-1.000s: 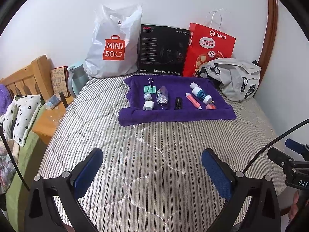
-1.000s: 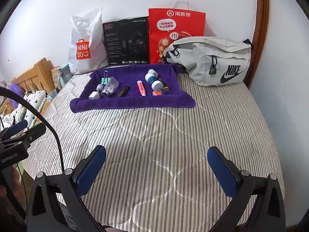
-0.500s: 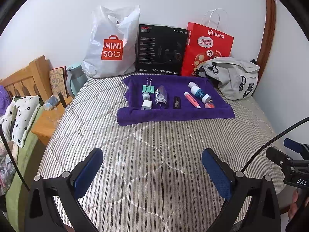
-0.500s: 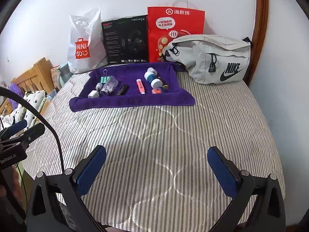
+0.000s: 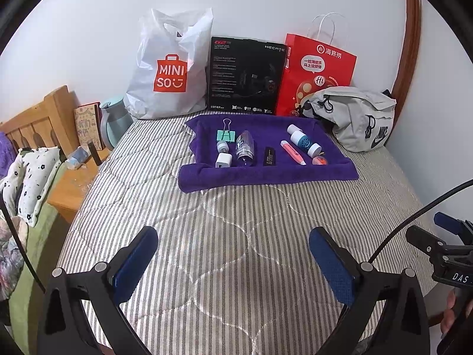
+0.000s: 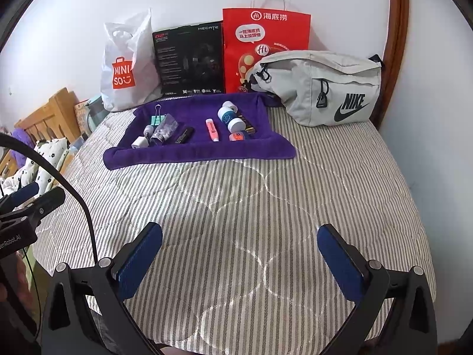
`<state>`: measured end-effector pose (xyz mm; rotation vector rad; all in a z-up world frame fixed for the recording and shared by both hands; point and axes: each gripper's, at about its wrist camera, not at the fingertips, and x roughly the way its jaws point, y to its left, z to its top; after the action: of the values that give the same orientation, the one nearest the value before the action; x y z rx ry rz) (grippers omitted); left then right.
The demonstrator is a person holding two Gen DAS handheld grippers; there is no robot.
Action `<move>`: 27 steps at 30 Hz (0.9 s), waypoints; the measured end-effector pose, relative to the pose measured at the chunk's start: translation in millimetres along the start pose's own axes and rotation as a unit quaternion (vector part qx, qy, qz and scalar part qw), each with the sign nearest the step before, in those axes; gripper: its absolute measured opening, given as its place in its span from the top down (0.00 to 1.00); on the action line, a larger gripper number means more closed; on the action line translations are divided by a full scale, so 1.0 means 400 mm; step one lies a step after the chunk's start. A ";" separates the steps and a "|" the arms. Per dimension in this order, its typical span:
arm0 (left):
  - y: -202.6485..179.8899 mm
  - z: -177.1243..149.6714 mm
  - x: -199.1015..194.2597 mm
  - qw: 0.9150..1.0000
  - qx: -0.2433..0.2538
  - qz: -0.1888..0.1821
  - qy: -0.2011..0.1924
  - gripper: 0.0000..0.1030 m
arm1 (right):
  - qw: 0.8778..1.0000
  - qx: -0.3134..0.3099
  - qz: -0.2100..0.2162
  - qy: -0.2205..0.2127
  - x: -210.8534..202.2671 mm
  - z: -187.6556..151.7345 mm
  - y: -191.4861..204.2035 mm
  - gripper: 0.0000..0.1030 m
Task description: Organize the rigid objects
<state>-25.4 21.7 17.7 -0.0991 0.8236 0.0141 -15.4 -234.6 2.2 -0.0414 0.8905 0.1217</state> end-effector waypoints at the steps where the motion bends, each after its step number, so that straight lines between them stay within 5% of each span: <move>1: 0.000 0.000 0.000 1.000 0.000 0.000 0.000 0.00 | 1.000 0.000 0.000 0.000 0.000 0.000 0.000 0.00; 27: 0.001 0.002 0.002 1.000 0.003 0.001 0.004 0.00 | 1.000 0.001 -0.002 0.006 0.005 -0.002 0.001 0.00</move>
<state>-24.3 22.4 17.8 -0.0932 0.8315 0.0133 -14.8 -234.0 0.1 -0.0419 0.9027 0.1177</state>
